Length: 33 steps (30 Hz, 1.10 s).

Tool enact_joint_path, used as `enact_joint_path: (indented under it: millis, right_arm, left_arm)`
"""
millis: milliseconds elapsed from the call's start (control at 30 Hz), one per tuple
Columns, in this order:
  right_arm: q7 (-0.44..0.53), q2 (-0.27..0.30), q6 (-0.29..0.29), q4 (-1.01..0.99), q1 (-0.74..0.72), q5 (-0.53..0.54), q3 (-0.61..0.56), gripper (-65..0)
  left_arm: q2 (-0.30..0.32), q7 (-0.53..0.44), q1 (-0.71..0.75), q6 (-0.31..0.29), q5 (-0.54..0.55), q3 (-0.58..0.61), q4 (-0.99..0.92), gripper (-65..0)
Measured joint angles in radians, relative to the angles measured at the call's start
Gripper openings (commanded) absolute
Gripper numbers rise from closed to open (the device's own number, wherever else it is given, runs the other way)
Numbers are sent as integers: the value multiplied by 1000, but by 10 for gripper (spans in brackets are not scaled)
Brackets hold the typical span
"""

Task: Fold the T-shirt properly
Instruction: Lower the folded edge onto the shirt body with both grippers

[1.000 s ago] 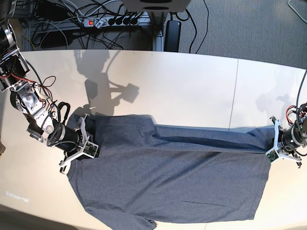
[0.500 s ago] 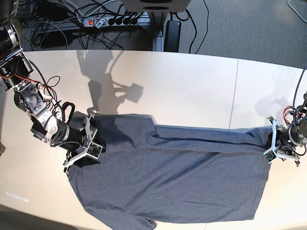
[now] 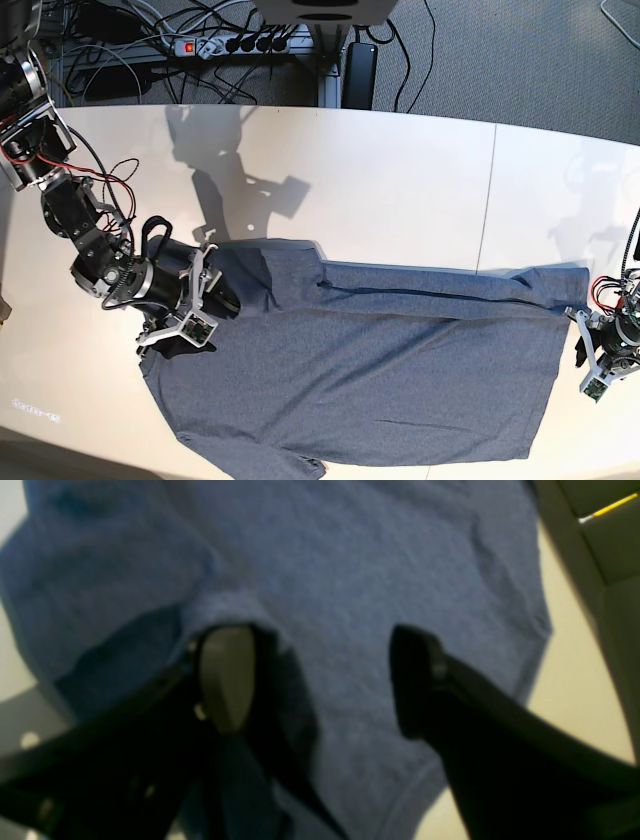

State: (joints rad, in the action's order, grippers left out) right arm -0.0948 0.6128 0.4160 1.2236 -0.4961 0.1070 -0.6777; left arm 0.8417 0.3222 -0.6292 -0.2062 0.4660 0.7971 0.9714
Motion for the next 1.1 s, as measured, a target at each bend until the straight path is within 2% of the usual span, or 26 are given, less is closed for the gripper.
enact_joint_path:
  millis: [167,400,500,533,567,600,667,733,767,1000,1100]
  right_arm:
    - [-19,-35,-104,0,-2,2,76,-234]
    - [-46,-43,-118,-1,0,2,101,-235]
    - [-46,-45,-126,-15,0,35,101,-237]
    - [-49,-45,-130,-22,0,52,101,-268]
    - [-49,-45,-133,-31,0,74,101,-329]
    - [-51,-45,-134,-40,0,90,101,-418]
    - [-53,-48,-138,-58,0,112,101,-637]
    - [-54,-61,-141,-73,0,110,102,-650]
    - [-57,-69,-141,-79,3,111,102,-650]
    - [-65,-151,-142,-204,5,113,102,-650]
    - [-66,-167,-143,-246,6,111,102,-650]
  left_arm:
    - [-3,8,0,-2,0,0,0,-440]
    - [-29,19,1,-3,3,0,0,-440]
    - [-48,28,2,-3,2,0,0,-445]
    - [-56,29,2,-3,3,0,0,-469]
    - [-64,34,2,-3,2,0,0,-498]
    - [-74,36,2,-2,3,0,0,-529]
    - [-86,36,3,9,6,0,0,-595]
    - [-97,36,3,46,5,0,0,-649]
    - [-100,37,3,65,6,0,0,-650]
    - [-116,39,25,63,3,0,-6,-650]
    - [-116,45,40,61,18,0,-8,-650]
